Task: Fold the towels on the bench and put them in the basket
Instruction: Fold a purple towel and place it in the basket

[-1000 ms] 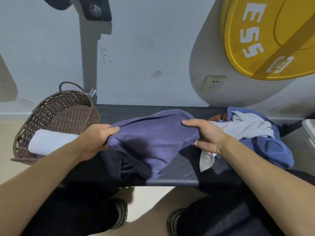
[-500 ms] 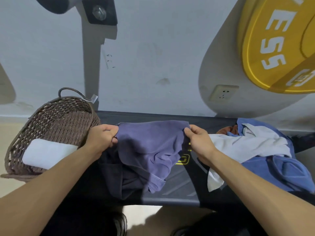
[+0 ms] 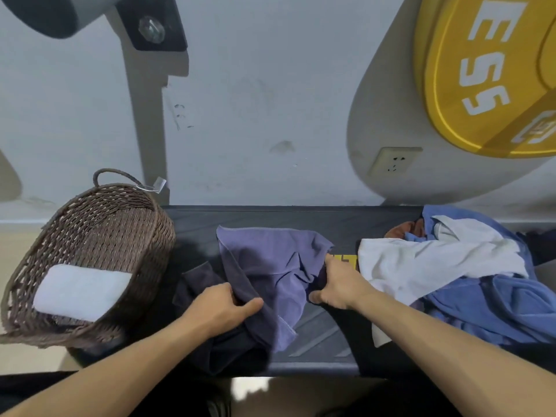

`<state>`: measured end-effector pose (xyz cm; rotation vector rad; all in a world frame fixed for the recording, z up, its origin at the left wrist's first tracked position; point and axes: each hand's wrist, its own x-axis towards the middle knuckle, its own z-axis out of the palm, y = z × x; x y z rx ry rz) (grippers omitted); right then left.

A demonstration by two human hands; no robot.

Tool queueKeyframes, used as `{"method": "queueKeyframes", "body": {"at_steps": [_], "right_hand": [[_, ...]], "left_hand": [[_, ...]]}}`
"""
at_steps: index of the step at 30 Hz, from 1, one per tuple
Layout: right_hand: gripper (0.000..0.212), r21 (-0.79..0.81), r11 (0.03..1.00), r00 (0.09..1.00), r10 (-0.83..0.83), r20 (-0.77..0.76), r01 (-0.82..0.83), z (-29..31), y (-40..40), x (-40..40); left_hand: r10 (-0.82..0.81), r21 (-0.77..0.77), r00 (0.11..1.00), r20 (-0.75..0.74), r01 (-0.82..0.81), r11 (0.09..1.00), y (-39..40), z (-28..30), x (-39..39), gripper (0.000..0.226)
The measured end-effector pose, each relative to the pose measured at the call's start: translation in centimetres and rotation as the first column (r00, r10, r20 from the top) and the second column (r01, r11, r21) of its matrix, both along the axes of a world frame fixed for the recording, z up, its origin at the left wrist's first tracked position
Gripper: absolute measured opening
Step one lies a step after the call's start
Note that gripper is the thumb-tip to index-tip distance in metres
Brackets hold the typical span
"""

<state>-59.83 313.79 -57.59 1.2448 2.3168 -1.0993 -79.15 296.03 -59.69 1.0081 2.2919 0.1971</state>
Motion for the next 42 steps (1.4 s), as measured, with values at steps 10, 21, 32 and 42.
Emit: {"method": "queueKeyframes", "body": {"at_steps": [10,21,32,42], "right_hand": [[0.023,-0.205,0.977,0.984,-0.086,-0.158,0.052,2.1,0.2,-2.2],[0.012,-0.048,0.994,0.949,-0.111,-0.295,0.101,3.3,3.9,-2.8],[0.017,-0.031,1.0,0.993,-0.002,0.114,0.006,5.5,6.3,-0.3],[0.006,-0.291,0.947,0.931,-0.02,0.365,0.135,2.5,5.2,1.9]], "left_hand": [[0.236,0.202,0.967,0.096,-0.251,0.947,-1.3,-0.3,4.7,0.04],[0.44,0.372,0.873,0.211,-0.488,0.79,1.7,1.6,7.9,0.018],[0.597,0.068,0.438,0.672,-0.84,0.539,-2.1,0.5,1.3,0.023],[0.616,-0.072,0.69,0.381,-0.642,0.763,-2.5,-0.9,0.0,0.008]]}}
